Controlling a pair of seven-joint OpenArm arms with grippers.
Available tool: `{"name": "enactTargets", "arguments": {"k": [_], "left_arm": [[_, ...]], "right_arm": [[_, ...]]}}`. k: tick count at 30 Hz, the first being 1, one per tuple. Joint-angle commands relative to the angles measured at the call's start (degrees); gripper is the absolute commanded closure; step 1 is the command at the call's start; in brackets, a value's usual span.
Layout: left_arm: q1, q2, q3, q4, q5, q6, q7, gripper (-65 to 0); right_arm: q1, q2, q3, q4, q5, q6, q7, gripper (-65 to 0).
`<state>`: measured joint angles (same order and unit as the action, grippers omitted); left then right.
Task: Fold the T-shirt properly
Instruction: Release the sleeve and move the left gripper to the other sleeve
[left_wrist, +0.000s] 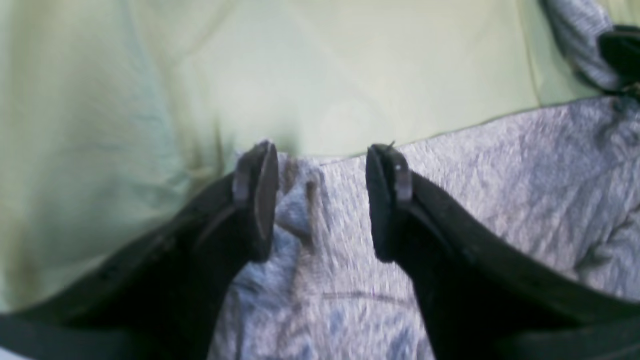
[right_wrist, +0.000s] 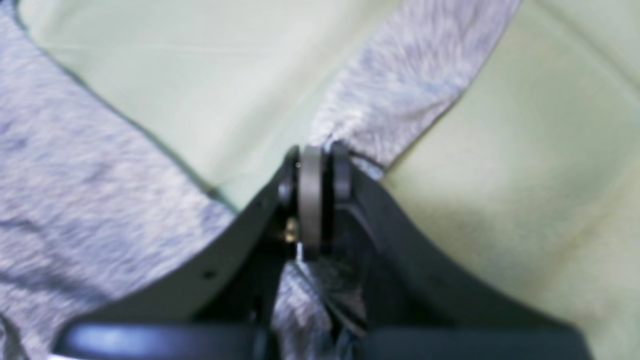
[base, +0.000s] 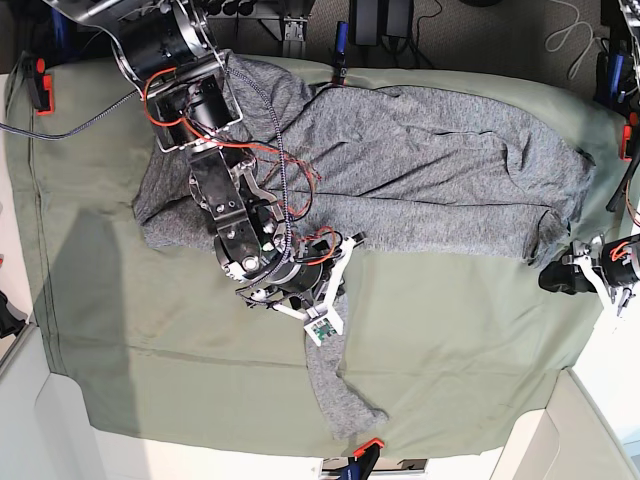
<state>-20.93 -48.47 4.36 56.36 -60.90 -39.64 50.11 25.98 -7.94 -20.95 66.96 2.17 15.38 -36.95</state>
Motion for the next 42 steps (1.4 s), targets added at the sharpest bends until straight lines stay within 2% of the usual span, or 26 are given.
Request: {"name": "enactTargets", "arguments": {"k": [1, 10, 15, 19, 20, 22, 23, 24, 31, 34, 38, 39, 42], "left_arm": [[-2.0, -2.1, -1.1, 0.7, -1.2, -0.4, -1.0, -31.4], [-4.1, -2.9, -1.8, 1.2, -4.9, -0.4, 1.3, -31.4], [-4.1, -2.8, -1.8, 2.5, -5.1, -0.4, 1.6, -31.4], [-4.1, -1.7, -1.8, 5.7, -4.8, -0.4, 1.6, -31.4], [-4.1, -1.1, -1.7, 6.8, -4.6, -0.4, 1.6, -31.4], [-4.1, 0.6, -1.7, 9.0, -3.5, -0.4, 1.6, -31.4], [-4.1, 1.6, -1.7, 9.9, -2.9, -0.4, 1.5, -31.4], [-4.1, 2.8, -1.7, 10.4, -2.0, -0.4, 0.7, -31.4], [-4.1, 12.6, -1.5, 10.7, 7.8, -0.4, -6.2, -32.0], [-4.1, 16.3, 0.8, 10.6, 13.3, -0.4, -10.4, -36.3], [-4.2, 19.6, 5.2, 10.6, 22.7, -0.4, -17.9, -37.6], [-4.2, 20.2, 6.0, 10.6, 24.6, 0.5, -19.6, -37.6], [-4.9, 22.3, 7.5, 9.7, 28.2, 1.8, -21.6, -37.6]], "right_arm": [[0.2, -0.7, -1.1, 2.4, 0.6, 0.5, -0.1, 0.0], [-8.2, -0.6, -7.5, 11.1, 0.6, 0.5, -0.6, 0.0], [-10.7, -0.7, -8.4, 14.1, 0.7, 0.5, -0.7, 0.0], [-10.9, -0.7, -8.4, 14.4, 0.6, 0.5, -3.3, 0.0], [-10.9, -0.7, -8.4, 14.4, 0.6, 0.5, -3.8, -3.6], [-10.9, -0.6, -8.4, 14.4, -0.4, 0.5, -4.3, -23.0], [-10.9, -0.6, -8.4, 14.6, -1.6, 0.4, -4.3, -29.5], [-10.9, -0.6, -8.3, 15.2, -2.9, 0.0, -4.3, -32.5], [-11.1, -0.3, -3.7, 22.9, -13.2, -9.2, -10.5, -32.7], [-12.3, -0.3, 1.2, 24.3, -15.9, -11.7, -10.5, -32.7], [-14.1, -0.3, 7.4, 24.5, -15.9, -12.2, -10.7, -32.7], [-14.5, -0.3, 8.7, 24.5, -15.9, -12.2, -10.7, -32.7], [-16.1, -0.3, 11.6, 24.6, -15.7, -12.2, -10.6, -32.7]]}}
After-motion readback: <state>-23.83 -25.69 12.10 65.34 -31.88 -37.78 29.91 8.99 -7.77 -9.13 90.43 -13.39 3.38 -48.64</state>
